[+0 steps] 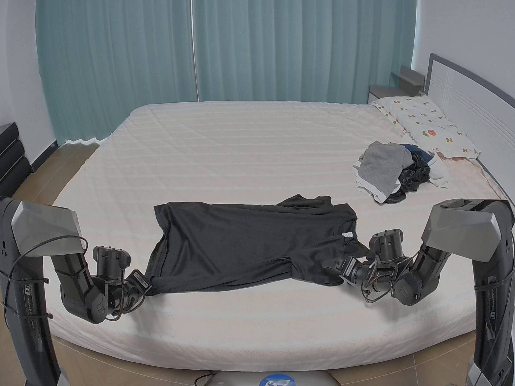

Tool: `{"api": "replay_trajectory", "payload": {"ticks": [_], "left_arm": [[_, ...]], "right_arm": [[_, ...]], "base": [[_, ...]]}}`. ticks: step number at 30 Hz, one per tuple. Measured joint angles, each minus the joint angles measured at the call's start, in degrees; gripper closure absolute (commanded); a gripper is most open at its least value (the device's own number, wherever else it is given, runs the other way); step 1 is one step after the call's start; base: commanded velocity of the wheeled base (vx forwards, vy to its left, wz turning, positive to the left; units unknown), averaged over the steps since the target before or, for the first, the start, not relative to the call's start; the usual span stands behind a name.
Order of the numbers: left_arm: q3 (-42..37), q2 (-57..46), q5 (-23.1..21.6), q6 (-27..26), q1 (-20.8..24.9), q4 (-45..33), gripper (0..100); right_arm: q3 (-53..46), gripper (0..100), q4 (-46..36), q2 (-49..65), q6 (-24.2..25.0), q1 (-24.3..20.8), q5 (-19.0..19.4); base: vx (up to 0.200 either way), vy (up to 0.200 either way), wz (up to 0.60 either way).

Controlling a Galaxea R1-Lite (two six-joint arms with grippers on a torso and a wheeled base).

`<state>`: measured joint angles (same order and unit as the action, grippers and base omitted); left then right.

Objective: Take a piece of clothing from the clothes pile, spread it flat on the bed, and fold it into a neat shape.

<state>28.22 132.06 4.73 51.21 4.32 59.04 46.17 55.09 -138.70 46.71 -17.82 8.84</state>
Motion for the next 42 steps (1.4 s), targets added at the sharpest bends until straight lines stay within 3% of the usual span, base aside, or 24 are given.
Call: {"api": "replay_trajectory", "payload": {"ticks": [1, 2, 13, 24, 32, 42], "left_arm": [[0.0, 0.0, 0.0, 0.0, 0.0, 0.0, 100], [0.1, 0.0, 0.0, 0.0, 0.0, 0.0, 100], [0.2, 0.0, 0.0, 0.1, 0.0, 0.0, 100], [-0.1, -1.2, 0.1, 0.1, -0.2, 0.5, 100], [-1.8, -5.6, 0.5, -1.1, -0.6, 2.0, 100], [-7.8, -13.5, 1.5, -14.5, -1.4, 2.0, 100]], "right_arm": [[0.6, 0, -0.2, -0.1, 0.0, -0.1, 0.0], [1.2, 100, -0.4, -0.2, 0.1, -0.2, 0.0], [2.1, 100, -0.6, -0.8, 0.1, -0.4, -0.7], [-3.1, 100, 0.4, 4.5, 0.1, 1.6, -1.0], [-12.3, 100, -1.7, 13.8, -5.4, 3.7, -0.6], [-21.9, 100, -6.7, 24.5, -8.6, 3.8, -0.3]], "base": [[0.0, 0.0, 0.0], [0.0, 0.0, 0.0], [0.0, 0.0, 0.0], [0.0, 0.0, 0.0], [0.0, 0.0, 0.0], [0.0, 0.0, 0.0]]}}
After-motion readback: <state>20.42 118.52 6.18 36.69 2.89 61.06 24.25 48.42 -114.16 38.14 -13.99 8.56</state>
